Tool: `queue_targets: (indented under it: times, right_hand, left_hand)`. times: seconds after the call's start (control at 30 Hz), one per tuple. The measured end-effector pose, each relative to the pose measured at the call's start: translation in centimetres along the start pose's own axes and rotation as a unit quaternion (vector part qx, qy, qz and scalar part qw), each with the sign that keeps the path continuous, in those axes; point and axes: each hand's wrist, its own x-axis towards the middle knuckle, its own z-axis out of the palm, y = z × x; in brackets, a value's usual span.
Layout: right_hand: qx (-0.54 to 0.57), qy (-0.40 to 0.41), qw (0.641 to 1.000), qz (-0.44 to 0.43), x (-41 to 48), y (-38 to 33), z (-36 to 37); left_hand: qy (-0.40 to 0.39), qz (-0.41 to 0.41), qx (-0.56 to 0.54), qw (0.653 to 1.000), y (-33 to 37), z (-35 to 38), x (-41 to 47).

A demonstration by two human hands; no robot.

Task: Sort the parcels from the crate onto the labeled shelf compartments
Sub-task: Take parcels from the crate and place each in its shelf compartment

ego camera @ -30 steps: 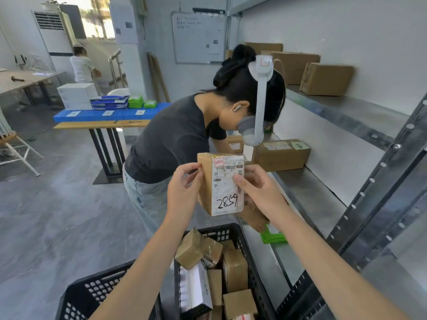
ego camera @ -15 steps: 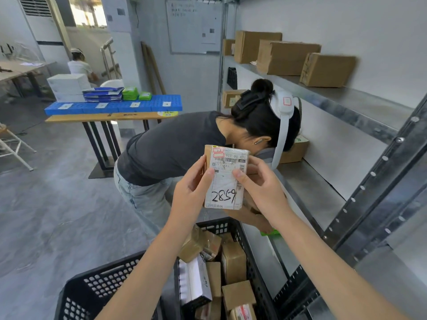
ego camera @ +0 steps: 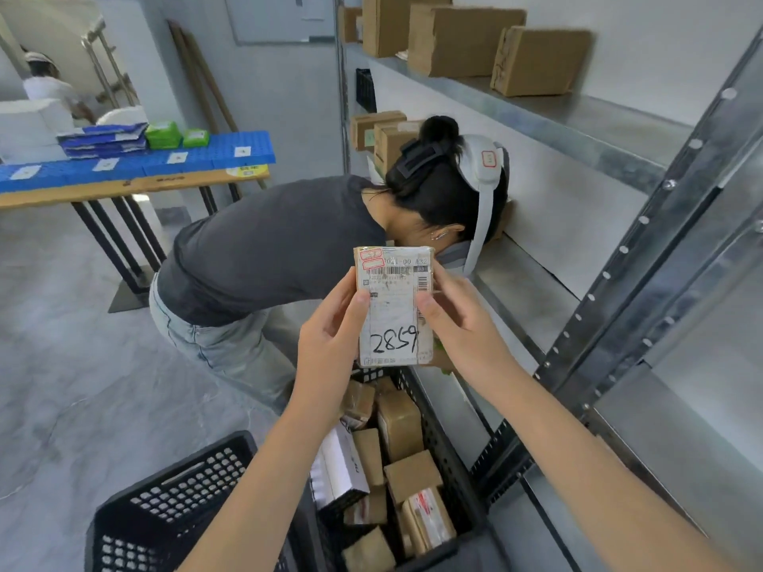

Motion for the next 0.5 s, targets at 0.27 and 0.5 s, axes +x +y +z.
queue_targets:
  times: [0.27, 0.5]
  right_hand:
    - [-0.003, 0.087, 0.995, 0.043, -5.3, 1.2, -4.8]
    - [-0.004, 0.151, 0.988, 0.035, -10.6, -0.4, -8.4]
  left_hand:
    - [-0.103, -0.021, -0.012, 0.994, -0.9, 5.0, -1.7]
    - [-0.156, 0.001, -0.021, 0.988, 0.9, 9.0, -5.1]
